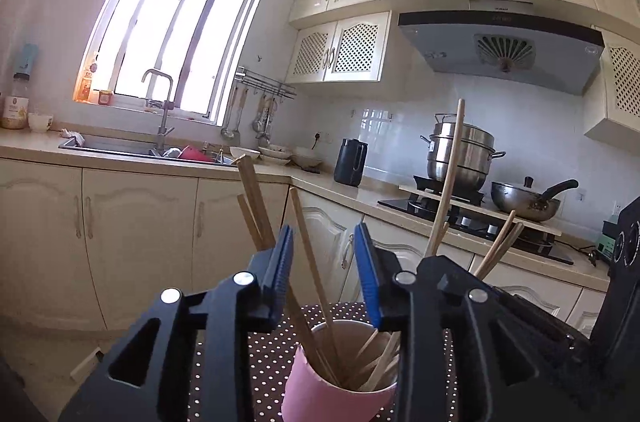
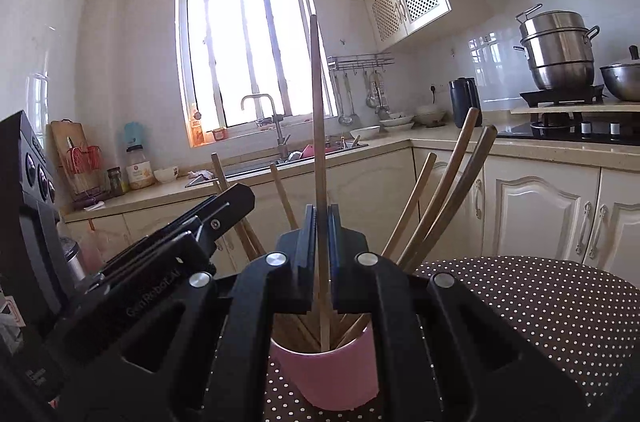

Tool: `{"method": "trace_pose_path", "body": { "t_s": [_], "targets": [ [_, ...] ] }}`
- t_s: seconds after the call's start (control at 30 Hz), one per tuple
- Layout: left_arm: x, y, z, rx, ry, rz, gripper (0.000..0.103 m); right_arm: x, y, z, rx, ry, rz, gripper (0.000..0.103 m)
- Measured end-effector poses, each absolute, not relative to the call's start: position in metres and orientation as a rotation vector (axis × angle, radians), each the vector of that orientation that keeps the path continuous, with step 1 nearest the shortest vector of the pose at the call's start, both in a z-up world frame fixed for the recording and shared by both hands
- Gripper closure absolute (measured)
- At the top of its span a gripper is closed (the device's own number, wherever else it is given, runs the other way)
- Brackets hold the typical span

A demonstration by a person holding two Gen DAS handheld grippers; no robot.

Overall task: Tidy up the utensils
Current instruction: 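Lift both chopsticks and lower them into the pink cup, then open both tools over the pink cup and move back to the pile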

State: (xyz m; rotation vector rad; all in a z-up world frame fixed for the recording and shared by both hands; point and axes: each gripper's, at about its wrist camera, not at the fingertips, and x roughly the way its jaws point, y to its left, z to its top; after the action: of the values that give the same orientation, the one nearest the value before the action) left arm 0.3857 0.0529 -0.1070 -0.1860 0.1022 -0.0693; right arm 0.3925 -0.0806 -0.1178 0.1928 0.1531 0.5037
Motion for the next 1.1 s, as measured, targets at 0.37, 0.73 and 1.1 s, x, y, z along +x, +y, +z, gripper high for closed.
{"method": "trace_pose_path", "body": {
  "t_s": [0.37,0.73,1.1],
  "targets": [
    [0.345,0.052,-0.083,-0.131,0.099,-0.039,0.046,0.354,-0.099,-0.099,0.184,0.139,0.448,0.063],
    [0.279,0.019,-0.065,-0.08,0.076,-0.088,0.039,0.277,-0.134,-0.074,0.124,0.082,0.38,0.055],
    [0.233,-0.024,-0.077,-0.01,0.15,-0.13,0.034,0.218,-0.172,-0.083,0.059,0.118,0.302,0.043]
  ]
}}
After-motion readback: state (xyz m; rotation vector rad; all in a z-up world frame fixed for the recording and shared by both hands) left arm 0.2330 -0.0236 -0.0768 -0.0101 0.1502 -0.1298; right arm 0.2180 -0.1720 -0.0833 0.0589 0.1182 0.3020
